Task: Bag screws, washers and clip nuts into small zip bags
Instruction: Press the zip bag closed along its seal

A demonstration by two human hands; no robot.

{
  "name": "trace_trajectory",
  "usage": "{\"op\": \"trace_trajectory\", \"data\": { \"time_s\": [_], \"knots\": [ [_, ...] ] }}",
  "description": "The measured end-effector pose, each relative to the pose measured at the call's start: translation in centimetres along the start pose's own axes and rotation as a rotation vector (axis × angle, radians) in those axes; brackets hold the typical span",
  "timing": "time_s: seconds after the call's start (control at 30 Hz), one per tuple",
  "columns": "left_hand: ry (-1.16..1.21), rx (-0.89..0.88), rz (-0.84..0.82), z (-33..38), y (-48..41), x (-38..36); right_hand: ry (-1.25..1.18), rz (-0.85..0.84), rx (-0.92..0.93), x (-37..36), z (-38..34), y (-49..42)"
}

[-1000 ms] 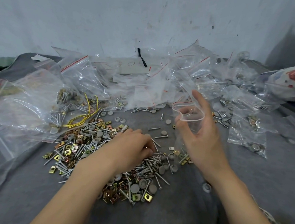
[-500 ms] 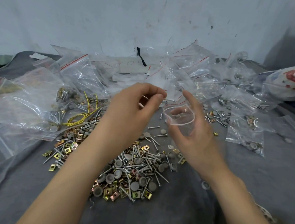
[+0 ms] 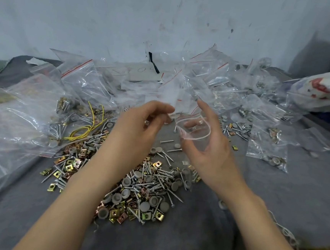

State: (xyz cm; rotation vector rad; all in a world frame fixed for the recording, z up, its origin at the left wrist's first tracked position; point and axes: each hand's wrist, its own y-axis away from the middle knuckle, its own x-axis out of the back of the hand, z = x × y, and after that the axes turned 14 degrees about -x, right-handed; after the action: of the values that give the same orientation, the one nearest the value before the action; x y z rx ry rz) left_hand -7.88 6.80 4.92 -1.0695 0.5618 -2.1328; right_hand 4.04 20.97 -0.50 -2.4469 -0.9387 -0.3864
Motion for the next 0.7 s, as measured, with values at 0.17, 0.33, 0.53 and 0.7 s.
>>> {"op": "trace_trajectory", "data": {
  "time_s": [0.17, 0.33, 0.53, 0.7],
  "knots": [
    [-0.305, 0.003, -0.405, -2.3, 1.6, -1.9, -0.051, 0.014, -0.011, 0.2, 0.3, -0.2],
    [-0.466, -0.036, -0.625, -3.4, 2.0, -2.8, -0.107, 0.035, -0.023, 0.6, 0.2, -0.5],
    [-0.565, -0.06, -0.68, -3.7, 1.7, -3.2, -0.165, 0.026, -0.041, 1.0, 0.0, -0.7],
    [-0.6, -0.043, -0.681, -4.0, 1.7, -3.4, -0.201, -0.003, -0.069, 1.3, -0.1, -0.7]
  ]
}}
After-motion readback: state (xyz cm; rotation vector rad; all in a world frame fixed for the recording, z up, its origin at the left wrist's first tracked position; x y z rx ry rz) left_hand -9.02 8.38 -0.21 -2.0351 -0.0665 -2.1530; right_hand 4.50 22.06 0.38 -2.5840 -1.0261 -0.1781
